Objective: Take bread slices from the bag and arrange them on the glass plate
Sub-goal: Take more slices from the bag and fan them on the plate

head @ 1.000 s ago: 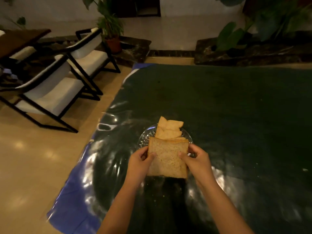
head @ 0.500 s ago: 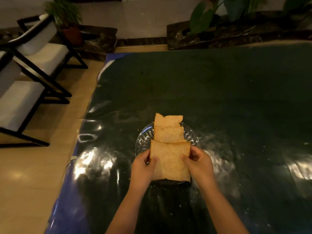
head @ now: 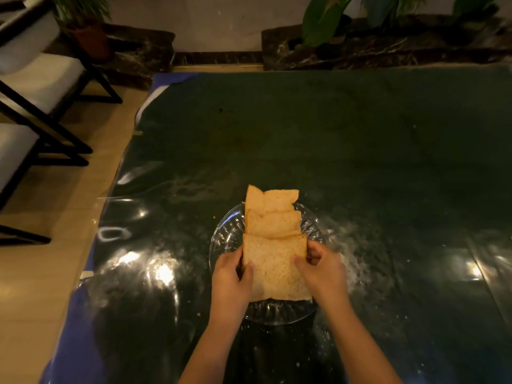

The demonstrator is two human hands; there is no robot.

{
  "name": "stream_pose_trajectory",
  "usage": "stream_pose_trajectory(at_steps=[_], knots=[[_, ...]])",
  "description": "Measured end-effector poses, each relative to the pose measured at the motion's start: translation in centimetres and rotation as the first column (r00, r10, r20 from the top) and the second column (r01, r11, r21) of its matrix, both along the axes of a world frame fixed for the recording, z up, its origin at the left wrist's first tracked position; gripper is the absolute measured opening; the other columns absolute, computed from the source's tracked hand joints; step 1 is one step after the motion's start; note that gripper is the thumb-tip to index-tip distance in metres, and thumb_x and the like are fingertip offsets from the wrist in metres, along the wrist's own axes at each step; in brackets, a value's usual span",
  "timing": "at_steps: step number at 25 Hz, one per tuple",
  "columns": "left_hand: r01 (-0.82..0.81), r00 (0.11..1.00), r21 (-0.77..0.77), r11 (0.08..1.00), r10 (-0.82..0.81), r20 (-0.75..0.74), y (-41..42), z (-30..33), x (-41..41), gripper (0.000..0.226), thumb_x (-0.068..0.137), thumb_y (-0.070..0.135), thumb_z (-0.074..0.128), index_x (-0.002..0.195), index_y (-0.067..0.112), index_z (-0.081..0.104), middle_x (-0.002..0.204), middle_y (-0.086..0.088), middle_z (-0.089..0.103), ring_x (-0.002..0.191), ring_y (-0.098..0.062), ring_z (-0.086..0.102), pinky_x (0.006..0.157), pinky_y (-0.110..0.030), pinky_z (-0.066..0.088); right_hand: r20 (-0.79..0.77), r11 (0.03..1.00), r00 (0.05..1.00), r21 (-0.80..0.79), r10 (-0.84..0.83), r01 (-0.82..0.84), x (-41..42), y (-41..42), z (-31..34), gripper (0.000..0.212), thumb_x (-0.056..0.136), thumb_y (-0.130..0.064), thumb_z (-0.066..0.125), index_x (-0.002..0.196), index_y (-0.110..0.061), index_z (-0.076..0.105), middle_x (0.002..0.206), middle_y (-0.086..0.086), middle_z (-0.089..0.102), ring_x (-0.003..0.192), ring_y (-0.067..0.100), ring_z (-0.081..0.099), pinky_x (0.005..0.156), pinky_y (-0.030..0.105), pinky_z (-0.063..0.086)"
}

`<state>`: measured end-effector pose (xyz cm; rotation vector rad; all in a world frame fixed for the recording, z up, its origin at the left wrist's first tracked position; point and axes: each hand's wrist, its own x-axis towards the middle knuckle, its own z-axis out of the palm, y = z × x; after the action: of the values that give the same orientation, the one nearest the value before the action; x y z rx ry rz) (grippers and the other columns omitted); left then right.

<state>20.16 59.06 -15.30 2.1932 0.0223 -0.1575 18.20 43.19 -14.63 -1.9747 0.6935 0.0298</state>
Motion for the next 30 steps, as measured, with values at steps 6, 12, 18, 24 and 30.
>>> stream_pose_trajectory(at_steps=[6, 12, 18, 24, 30], knots=[[-0.007, 1.0, 0.004, 1.0, 0.008, -0.012, -0.3, -0.3, 0.1, 0.04, 0.086, 0.01, 0.059, 0.126, 0.013, 0.054, 0.104, -0.004, 0.058, 0.089, -0.007, 0.049, 0.072, -0.009, 0.037, 0.016, 0.997, 1.0, -0.077, -0.012, 0.013, -0.2, 0.3, -0.5, 0.017, 0.076, -0.012, 0.066, 0.093, -0.016, 0.066, 0.082, -0.001, 0.069, 0.071, 0.013, 0.061, 0.059, 0.024, 0.046], [-0.088, 0.995, 0.039, 0.995, 0.086, 0.05, -0.5, 0.1, -0.4, 0.032, 0.082, 0.014, 0.065, 0.114, 0.018, 0.062, 0.087, -0.001, 0.06, 0.072, -0.005, 0.053, 0.062, -0.011, 0.039, -0.071, 0.958, 0.996, -0.275, 0.058, -0.075, -0.2, 0.2, 0.0, 0.027, 0.078, -0.025, 0.064, 0.104, -0.017, 0.061, 0.096, 0.003, 0.06, 0.081, 0.019, 0.058, 0.068, 0.034, 0.052], [-0.142, 0.985, -0.047, 0.989, 0.146, 0.093, -0.6, 1.5, -1.1, 0.027, 0.081, 0.009, 0.066, 0.105, 0.02, 0.067, 0.086, 0.003, 0.061, 0.07, 0.001, 0.057, 0.062, -0.005, 0.044, 0.131, 0.979, 0.991, -0.203, -0.006, 0.033, -1.8, 1.0, 1.2, 0.036, 0.08, -0.016, 0.064, 0.115, -0.019, 0.058, 0.095, 0.0, 0.059, 0.079, 0.013, 0.057, 0.067, 0.024, 0.047], [-0.103, 0.995, -0.059, 0.993, 0.103, 0.001, 1.1, 1.8, -2.6, 0.026, 0.078, 0.011, 0.068, 0.099, 0.026, 0.069, 0.081, 0.012, 0.065, 0.073, 0.003, 0.06, 0.062, -0.001, 0.042, 0.083, 0.995, 0.992, 0.017, -0.097, 0.096, -3.6, 0.2, 1.2, 0.039, 0.074, -0.022, 0.071, 0.109, -0.028, 0.056, 0.075, -0.016, 0.061, 0.071, -0.001, 0.058, 0.059, 0.019, 0.043], [-0.096, 0.994, -0.026, 0.995, 0.094, -0.063, 1.3, 0.1, -4.0, 0.024, 0.08, 0.01, 0.067, 0.1, 0.022, 0.07, 0.085, 0.002, 0.068, 0.072, -0.008, 0.063, 0.061, -0.009, 0.044, -0.036, 0.999, 0.998, -0.007, -0.048, 0.048, -4.8, 0.6, -0.4, 0.024, 0.076, -0.023, 0.069, 0.094, -0.03, 0.055, 0.073, -0.013, 0.06, 0.069, 0.003, 0.059, 0.052, 0.018, 0.037]])
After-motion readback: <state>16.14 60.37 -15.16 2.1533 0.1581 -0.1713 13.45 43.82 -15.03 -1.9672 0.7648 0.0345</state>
